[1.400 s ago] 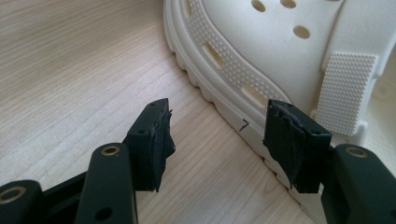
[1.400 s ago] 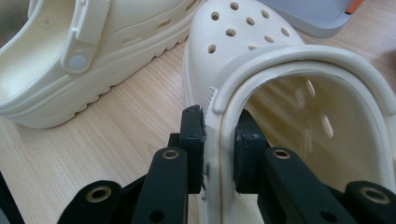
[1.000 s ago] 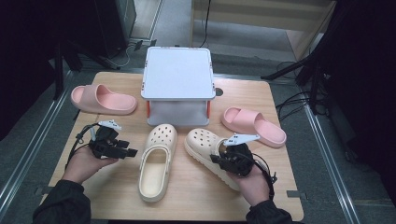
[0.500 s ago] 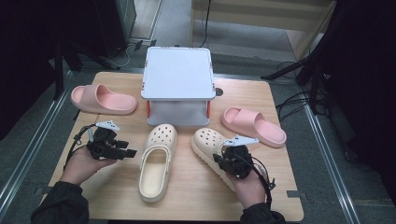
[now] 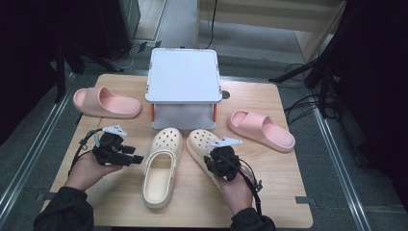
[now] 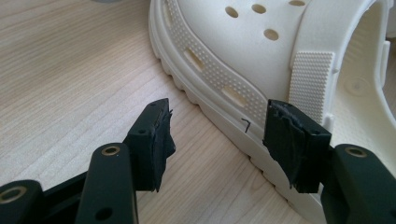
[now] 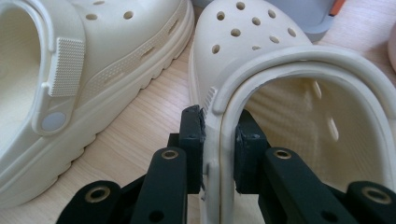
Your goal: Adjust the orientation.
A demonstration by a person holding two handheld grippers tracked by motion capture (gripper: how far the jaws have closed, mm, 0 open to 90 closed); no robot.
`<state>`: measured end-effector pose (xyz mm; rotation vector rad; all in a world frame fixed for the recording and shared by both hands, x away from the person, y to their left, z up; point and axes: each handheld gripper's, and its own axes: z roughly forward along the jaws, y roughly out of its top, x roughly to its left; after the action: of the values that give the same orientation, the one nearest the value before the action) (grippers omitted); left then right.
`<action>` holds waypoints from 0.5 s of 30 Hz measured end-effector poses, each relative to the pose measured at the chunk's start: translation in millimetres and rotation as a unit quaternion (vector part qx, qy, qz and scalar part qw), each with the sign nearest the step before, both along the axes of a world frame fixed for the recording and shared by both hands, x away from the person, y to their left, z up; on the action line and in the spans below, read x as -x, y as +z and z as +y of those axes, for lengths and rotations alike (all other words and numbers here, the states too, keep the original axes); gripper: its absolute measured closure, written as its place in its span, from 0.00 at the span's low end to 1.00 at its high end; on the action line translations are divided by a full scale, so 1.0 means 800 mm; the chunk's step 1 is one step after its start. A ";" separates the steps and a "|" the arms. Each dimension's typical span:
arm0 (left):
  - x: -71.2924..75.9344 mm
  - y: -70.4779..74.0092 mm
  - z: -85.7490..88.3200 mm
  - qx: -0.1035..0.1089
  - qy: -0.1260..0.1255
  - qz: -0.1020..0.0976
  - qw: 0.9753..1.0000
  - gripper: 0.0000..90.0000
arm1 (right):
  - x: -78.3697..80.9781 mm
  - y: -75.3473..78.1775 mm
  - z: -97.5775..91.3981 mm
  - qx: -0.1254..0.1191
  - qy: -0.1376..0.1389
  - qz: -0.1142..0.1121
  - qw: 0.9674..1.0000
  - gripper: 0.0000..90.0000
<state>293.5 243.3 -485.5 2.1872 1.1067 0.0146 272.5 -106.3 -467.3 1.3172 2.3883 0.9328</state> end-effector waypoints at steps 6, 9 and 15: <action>0.001 0.000 -0.005 -0.005 -0.006 -0.001 1.000 0.45 | 0.001 -0.005 0.011 -0.007 0.011 0.009 1.000 0.85; 0.001 0.000 -0.007 -0.006 -0.007 0.001 1.000 0.45 | 0.001 -0.009 0.017 -0.007 0.016 0.011 1.000 0.84; 0.001 -0.001 -0.009 -0.007 -0.010 0.000 1.000 0.45 | 0.002 -0.012 0.020 -0.012 0.038 0.007 0.999 0.75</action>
<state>292.7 236.4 -486.2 2.2115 1.0878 0.0130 271.2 -90.5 -476.6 1.2535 2.4607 0.9788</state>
